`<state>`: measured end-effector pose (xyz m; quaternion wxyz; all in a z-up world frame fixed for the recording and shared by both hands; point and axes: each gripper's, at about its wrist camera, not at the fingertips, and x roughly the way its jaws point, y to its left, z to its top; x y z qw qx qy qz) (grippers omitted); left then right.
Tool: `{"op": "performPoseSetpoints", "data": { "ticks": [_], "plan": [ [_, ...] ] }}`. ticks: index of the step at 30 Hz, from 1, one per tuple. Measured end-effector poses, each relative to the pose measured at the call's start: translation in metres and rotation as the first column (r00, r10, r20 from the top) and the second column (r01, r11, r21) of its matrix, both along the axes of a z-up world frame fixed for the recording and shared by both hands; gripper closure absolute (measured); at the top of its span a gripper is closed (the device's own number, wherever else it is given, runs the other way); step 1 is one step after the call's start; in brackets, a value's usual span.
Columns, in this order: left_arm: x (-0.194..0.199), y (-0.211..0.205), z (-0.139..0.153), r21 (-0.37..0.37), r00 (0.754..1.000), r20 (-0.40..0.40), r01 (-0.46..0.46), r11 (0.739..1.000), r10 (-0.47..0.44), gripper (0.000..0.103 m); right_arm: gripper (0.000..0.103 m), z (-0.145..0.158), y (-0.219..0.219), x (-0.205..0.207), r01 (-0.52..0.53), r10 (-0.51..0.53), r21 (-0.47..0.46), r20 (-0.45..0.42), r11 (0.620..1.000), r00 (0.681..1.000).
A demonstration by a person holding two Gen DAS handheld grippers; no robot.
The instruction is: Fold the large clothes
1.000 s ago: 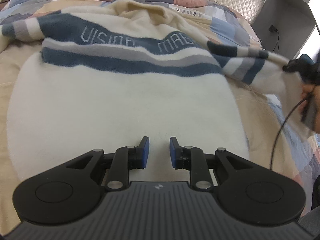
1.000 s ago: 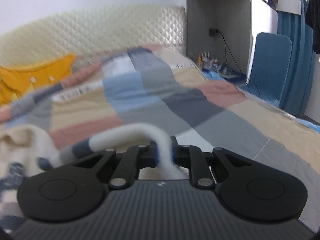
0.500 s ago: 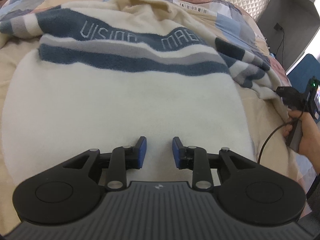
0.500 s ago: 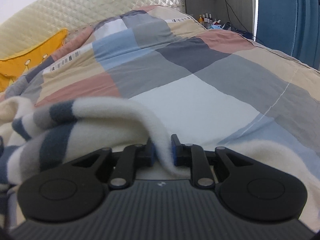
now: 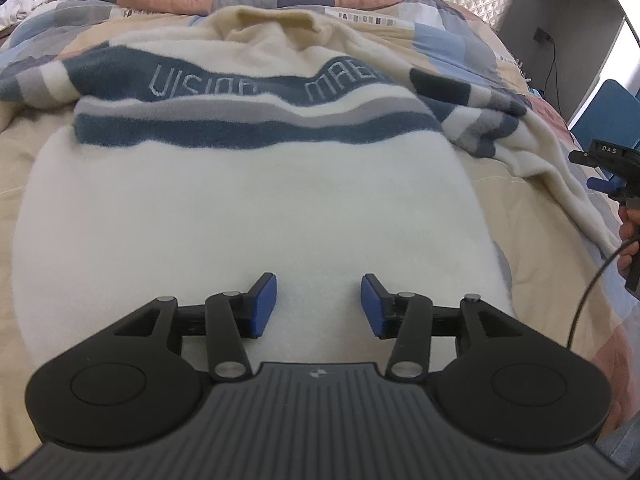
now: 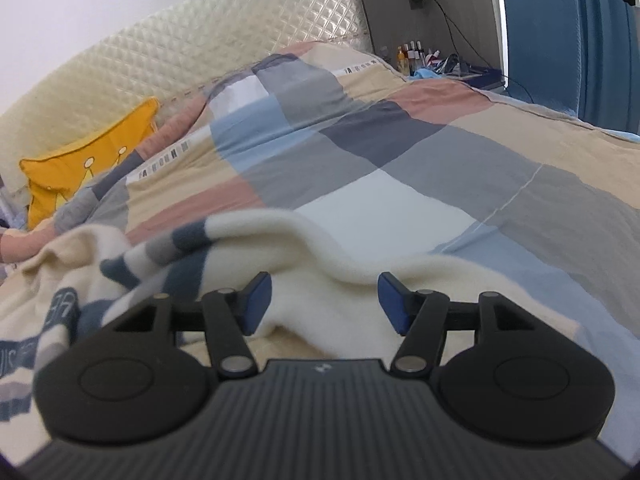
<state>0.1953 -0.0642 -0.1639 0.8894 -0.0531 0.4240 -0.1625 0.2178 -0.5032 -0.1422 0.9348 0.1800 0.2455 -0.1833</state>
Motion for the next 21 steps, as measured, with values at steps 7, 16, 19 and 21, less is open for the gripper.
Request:
{"op": "performPoseSetpoints", "data": {
  "ticks": [7, 16, 19, 21],
  "plan": [
    [-0.002, 0.011, 0.003, -0.06, 0.999, -0.018, -0.029, 0.998, 0.028, 0.05, 0.042, -0.007, -0.014, -0.03, 0.14, -0.122, 0.318, -0.074, 0.938, 0.99],
    [-0.001, 0.013, 0.004, -0.091, 0.999, -0.026, -0.038, 0.995, 0.036, 0.047, 0.04, -0.047, -0.056, -0.071, 0.408, -0.372, 0.552, -0.182, 0.727, 0.91],
    [0.0, 0.013, 0.002, -0.101, 0.999, -0.034, -0.041, 0.994, 0.038, 0.047, 0.04, -0.066, -0.059, -0.08, 0.362, -0.421, 0.729, -0.112, 0.58, 0.9],
    [0.001, 0.013, 0.001, -0.098, 0.999, -0.032, -0.042, 0.994, 0.039, 0.046, 0.04, -0.071, -0.059, -0.079, 0.349, -0.444, 0.758, -0.087, 0.551, 0.892]
  ]
}}
